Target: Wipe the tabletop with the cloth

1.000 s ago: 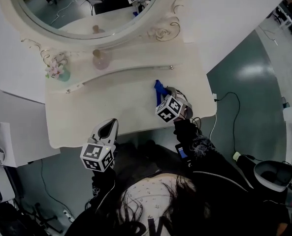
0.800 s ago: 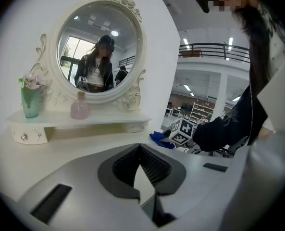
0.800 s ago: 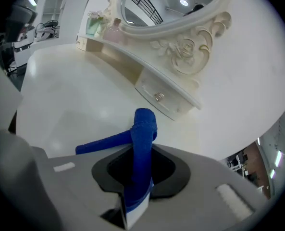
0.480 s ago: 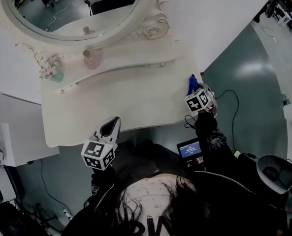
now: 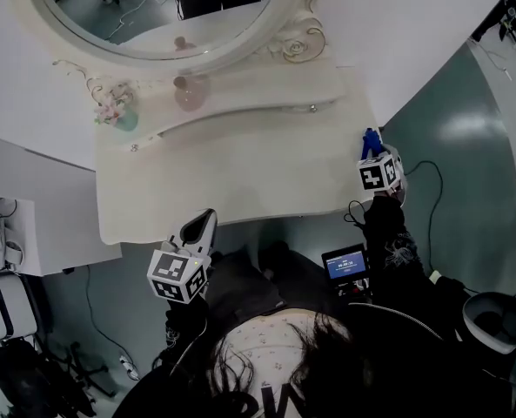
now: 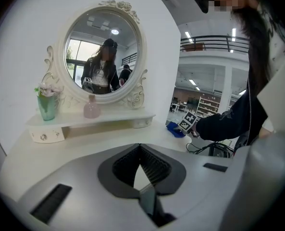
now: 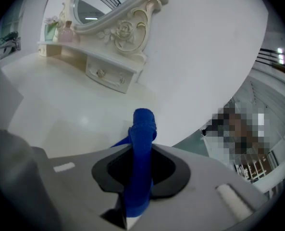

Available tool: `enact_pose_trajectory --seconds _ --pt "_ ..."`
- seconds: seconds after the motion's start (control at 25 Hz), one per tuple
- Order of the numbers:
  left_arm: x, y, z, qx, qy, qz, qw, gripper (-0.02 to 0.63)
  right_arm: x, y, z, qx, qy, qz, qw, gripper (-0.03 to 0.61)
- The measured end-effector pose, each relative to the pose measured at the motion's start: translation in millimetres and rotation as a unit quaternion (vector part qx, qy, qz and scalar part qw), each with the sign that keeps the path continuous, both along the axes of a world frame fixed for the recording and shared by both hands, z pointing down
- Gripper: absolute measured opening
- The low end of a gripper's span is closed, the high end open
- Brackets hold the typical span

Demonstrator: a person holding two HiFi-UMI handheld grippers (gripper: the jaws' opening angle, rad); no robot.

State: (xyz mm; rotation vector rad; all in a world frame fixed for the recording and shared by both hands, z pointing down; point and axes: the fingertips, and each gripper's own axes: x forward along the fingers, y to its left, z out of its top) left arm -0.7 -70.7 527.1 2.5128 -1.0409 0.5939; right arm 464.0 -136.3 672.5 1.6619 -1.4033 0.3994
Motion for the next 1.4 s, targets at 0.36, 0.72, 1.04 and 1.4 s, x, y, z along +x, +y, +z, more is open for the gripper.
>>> enact_pose_trajectory --seconds 0.36,0.72,1.04,1.4 --pt "-58.7 10.8 -2.8 -0.002 0.006 -0.024 0.9997 0.000 -118.0 -39.9 -66.5 0.074 -0.060 -0.069 0.993 0.075" --pt "-173.9 17.5 -3.9 0.002 0.011 -0.073 0.9972 0.000 -308.6 -62.0 -100.9 0.103 -0.110 -0.167 0.974 0.077" --pt "-276.2 21.8 -1.9 0.007 0.013 -0.104 0.9945 0.000 -529.6 -56.5 -107.0 0.104 -0.180 -0.265 0.942 0.077" --pt "-355.1 42.5 -0.8 0.007 0.011 -0.121 0.9926 0.000 -742.2 -27.1 -88.2 0.065 -0.207 -0.382 0.898 0.077"
